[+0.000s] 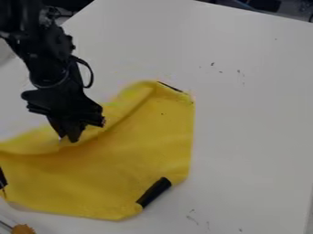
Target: Fold the cloth from top left to bottom right
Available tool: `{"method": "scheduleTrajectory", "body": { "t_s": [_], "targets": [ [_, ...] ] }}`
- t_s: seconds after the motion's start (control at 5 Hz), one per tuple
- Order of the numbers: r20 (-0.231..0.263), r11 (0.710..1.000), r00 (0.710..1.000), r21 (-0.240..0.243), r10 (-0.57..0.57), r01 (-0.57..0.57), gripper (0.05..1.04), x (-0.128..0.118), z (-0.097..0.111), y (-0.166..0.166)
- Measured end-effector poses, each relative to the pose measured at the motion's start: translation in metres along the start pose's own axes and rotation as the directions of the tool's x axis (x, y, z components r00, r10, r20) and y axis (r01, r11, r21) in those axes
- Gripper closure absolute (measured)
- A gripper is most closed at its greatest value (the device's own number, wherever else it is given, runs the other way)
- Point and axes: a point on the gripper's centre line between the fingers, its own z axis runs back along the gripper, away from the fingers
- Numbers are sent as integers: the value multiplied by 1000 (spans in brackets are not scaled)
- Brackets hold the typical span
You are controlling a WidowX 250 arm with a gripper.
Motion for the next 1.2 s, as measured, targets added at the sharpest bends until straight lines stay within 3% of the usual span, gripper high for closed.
{"method": "scheduleTrajectory", "body": {
  "t_s": [0.2, 0.4, 0.8, 1.0, 1.2],
  "targets": [
    [-17, 1000, 1000, -20, -9, 8, 973, -3, -8, -11],
    [-24, 1000, 1000, -22, -9, 9, 786, -5, -11, -11],
    [-71, 1000, 997, -18, 10, -12, 192, -14, -12, -10],
    [-89, 1000, 996, 1, 15, -15, 70, -17, -5, -8],
    [-81, 1000, 997, 6, -2, 3, 74, -16, -1, -9]
  ]
}}
